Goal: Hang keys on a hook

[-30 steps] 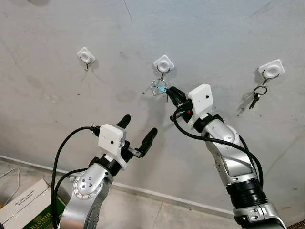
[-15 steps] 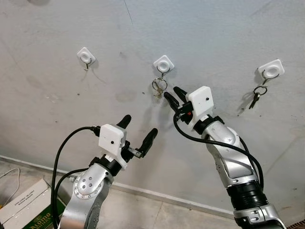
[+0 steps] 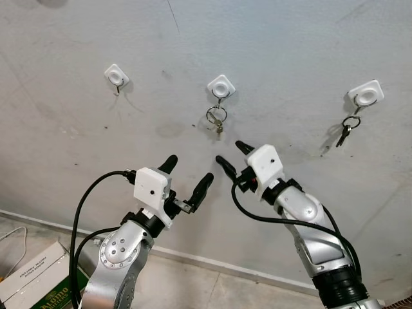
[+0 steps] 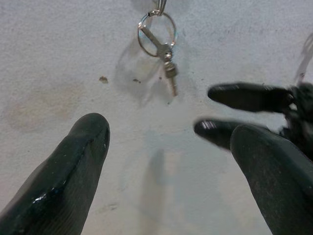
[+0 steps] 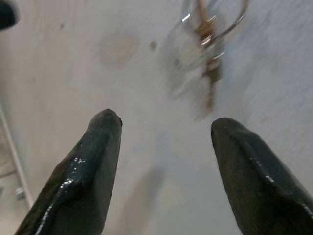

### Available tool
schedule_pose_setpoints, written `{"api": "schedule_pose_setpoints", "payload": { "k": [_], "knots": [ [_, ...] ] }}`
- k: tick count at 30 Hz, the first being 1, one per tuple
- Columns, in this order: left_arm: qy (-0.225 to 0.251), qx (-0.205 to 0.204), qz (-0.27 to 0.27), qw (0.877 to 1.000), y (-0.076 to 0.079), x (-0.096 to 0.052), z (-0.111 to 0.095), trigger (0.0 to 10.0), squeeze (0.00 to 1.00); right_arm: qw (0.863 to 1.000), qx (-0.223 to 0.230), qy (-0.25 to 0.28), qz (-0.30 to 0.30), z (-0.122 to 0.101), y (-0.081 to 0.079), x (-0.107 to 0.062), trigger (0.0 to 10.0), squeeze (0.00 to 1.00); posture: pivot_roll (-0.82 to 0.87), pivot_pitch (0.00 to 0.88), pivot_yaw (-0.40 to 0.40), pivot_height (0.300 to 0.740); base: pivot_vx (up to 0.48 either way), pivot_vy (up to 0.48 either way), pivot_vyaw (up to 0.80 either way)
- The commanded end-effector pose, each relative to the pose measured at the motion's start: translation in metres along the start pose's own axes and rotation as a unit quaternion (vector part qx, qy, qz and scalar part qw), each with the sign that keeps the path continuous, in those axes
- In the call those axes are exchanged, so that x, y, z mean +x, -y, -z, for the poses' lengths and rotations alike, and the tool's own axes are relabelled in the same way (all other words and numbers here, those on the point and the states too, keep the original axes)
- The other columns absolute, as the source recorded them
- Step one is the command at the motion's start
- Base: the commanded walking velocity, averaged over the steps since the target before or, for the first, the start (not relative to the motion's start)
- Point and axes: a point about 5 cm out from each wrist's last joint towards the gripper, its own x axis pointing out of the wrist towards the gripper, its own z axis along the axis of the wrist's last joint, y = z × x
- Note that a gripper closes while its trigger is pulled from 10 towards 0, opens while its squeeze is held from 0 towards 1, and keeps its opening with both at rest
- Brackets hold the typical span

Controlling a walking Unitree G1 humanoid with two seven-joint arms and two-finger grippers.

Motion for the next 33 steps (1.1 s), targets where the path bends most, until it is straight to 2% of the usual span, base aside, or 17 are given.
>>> {"api": "schedule_pose_setpoints", "payload": {
  "k": [1, 7, 13, 20, 22, 28, 33],
  "knots": [
    [0.004, 0.005, 0.0, 1.0, -0.002, -0.001, -0.003, 10.0, 0.0, 1.0, -0.012, 0.007, -0.01, -0.004, -0.004, -0.002, 10.0, 1.0, 0.02, 0.0, 0.07, 0.74, 0.0, 0.0, 0.0],
    [0.002, 0.005, -0.002, 1.0, -0.002, -0.003, -0.002, 10.0, 0.0, 1.0, -0.017, -0.018, -0.007, 0.01, -0.008, -0.019, 10.0, 1.0, 0.02, 0.0, 0.07, 0.74, 0.0, 0.0, 0.0],
    [-0.015, 0.003, -0.012, 1.0, -0.004, -0.011, 0.007, 10.0, 0.0, 0.999, -0.006, -0.042, 0.018, 0.02, -0.004, -0.037, 10.0, 1.0, 0.02, 0.0, 0.067, 0.74, 0.0, 0.0, 0.0],
    [-0.055, 0.002, -0.048, 0.997, -0.014, -0.035, 0.025, 10.0, 0.0, 0.995, 0.011, -0.091, 0.047, 0.039, -0.014, -0.072, 10.0, 1.0, 0.02, 0.0, 0.064, 0.74, 0.0, 0.0, 0.0],
    [-0.06, 0.003, -0.052, 0.997, -0.016, -0.038, 0.027, 10.0, 0.0, 0.994, 0.016, -0.096, 0.054, 0.041, -0.014, -0.075, 10.0, 1.0, 0.02, 0.0, 0.064, 0.74, 0.0, 0.0, 0.0],
    [-0.087, 0.008, -0.085, 0.993, -0.024, -0.055, 0.039, 10.0, 0.0, 0.982, 0.054, -0.122, 0.136, 0.047, -0.01, -0.098, 10.0, 1.0, 0.01, 0.0, 0.063, 0.74, 0.0, 0.0, 0.0],
    [-0.111, 0.007, -0.102, 0.989, -0.025, -0.065, 0.048, 10.0, 0.0, 0.972, 0.064, -0.129, 0.187, 0.047, -0.005, -0.106, 10.0, 1.0, 0.01, 0.0, 0.066, 0.74, 0.0, 0.0, 0.0]
  ]
}}
